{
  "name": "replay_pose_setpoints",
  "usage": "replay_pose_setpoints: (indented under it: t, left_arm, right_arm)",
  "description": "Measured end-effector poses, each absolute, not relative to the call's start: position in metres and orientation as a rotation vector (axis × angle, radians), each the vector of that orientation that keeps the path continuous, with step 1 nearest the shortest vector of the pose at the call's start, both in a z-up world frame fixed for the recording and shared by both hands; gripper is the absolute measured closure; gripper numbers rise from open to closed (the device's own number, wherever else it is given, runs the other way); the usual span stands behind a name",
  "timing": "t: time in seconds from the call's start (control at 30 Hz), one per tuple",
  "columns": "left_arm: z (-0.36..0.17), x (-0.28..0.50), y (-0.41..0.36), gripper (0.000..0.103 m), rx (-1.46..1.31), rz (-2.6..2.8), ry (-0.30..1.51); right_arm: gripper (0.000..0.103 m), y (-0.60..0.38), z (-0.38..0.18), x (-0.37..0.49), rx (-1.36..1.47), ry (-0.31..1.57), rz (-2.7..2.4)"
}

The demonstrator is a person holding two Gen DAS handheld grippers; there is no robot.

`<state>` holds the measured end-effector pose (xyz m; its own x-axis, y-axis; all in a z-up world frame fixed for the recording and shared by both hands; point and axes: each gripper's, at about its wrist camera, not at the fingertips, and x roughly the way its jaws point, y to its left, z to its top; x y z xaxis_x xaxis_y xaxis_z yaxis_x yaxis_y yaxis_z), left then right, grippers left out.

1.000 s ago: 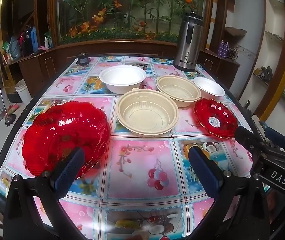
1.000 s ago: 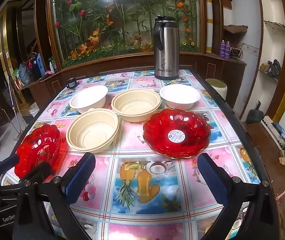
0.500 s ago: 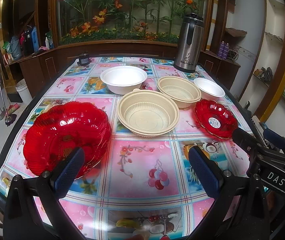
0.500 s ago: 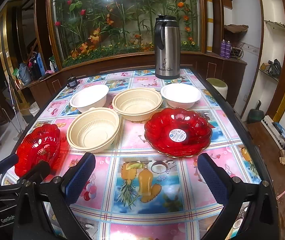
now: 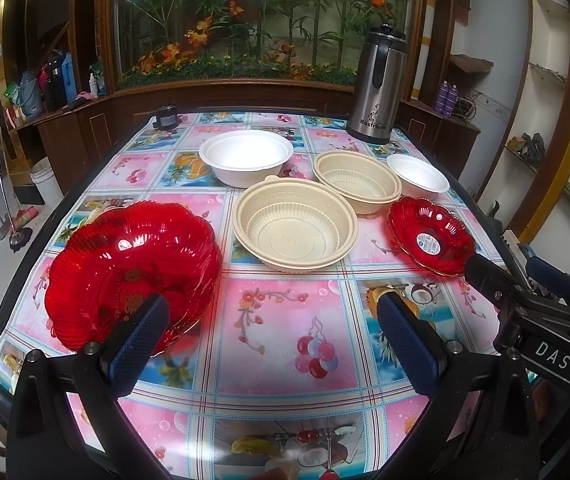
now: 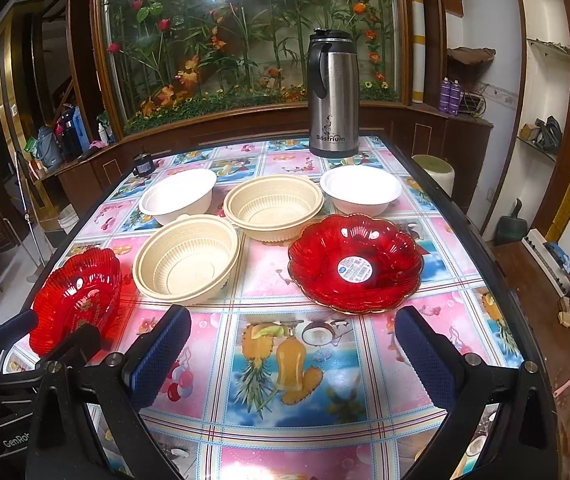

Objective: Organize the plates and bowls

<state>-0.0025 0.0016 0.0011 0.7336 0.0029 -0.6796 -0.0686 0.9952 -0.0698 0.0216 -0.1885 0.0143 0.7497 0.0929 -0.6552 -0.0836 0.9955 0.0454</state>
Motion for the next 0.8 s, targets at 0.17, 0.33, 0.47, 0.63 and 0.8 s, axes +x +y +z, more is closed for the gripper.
replay_pose_setpoints:
  t: [0.17, 0.33, 0.47, 0.63, 0.8]
  left_arm:
    - [0.0009, -0.0026, 0.0013, 0.000, -0.091, 0.039, 0.745]
    - [0.0019, -0.0027, -0.0006, 0.000, -0.088, 0.040, 0.742]
    - [0.0019, -0.0024, -0.0001, 0.000, -0.089, 0.037, 0.742]
    - [0.0019, -0.0025, -0.0002, 0.000, -0.089, 0.037, 0.740]
    - [0.0017, -0.0025, 0.0000, 0.000, -0.089, 0.037, 0.740]
  right_arm:
    - [0.000, -0.1888, 0.0146, 0.0219, 0.014, 0.717, 0.097]
    - [0.000, -0.1891, 0.0150, 0.0219, 0.014, 0.717, 0.097]
    - [0.000, -0.1883, 0.0151, 0.0218, 0.014, 0.717, 0.097]
    - [0.000, -0.1882, 0.0151, 0.0217, 0.015, 0.717, 0.097]
    - [0.000, -0.1882, 0.0149, 0.0217, 0.016, 0.717, 0.097]
